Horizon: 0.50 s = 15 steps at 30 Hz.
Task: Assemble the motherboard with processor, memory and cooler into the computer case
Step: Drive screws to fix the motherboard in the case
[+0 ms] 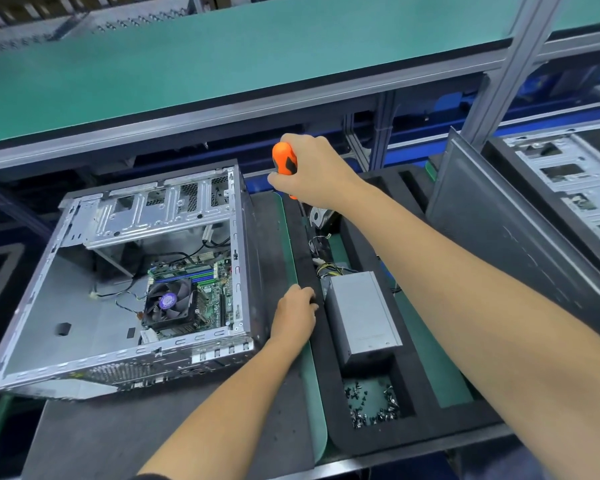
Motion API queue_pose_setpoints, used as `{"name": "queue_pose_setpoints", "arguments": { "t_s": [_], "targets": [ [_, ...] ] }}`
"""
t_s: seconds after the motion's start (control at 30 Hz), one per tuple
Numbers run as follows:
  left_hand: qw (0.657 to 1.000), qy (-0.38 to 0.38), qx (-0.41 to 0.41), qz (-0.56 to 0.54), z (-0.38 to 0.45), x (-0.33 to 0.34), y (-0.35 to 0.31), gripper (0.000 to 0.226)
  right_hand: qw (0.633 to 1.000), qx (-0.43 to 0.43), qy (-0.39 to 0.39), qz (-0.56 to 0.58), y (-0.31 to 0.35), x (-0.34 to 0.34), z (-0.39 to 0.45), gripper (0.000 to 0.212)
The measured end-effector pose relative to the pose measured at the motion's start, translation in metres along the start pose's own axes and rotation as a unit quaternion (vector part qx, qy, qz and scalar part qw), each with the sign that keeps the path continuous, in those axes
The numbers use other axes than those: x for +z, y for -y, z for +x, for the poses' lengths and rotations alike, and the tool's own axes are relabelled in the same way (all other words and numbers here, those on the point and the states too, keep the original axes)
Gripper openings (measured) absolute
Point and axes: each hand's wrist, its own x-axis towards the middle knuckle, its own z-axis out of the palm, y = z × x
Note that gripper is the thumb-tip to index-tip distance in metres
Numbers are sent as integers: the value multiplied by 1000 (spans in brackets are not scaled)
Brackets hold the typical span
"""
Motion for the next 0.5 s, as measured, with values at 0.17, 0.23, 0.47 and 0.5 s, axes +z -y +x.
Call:
{"name": "queue_pose_setpoints", "arguments": {
  "t_s": [0.17,0.23,0.47,0.5],
  "targets": [
    [1000,-2,4,20,1,-1,-1,22,1000,-16,-9,8,5,-3,-3,20],
    [1000,-6,5,27,0,-1,-2,25,1000,-17,-8,10,6,-6,-3,20],
    [998,-6,-12,60,3,-8,-10,21,999,-11,-27,31,10,-11,3,21],
    [998,-11,-9,64,4,-11,-12,21,999,-10,-27,32,10,-11,4,21]
  ]
}}
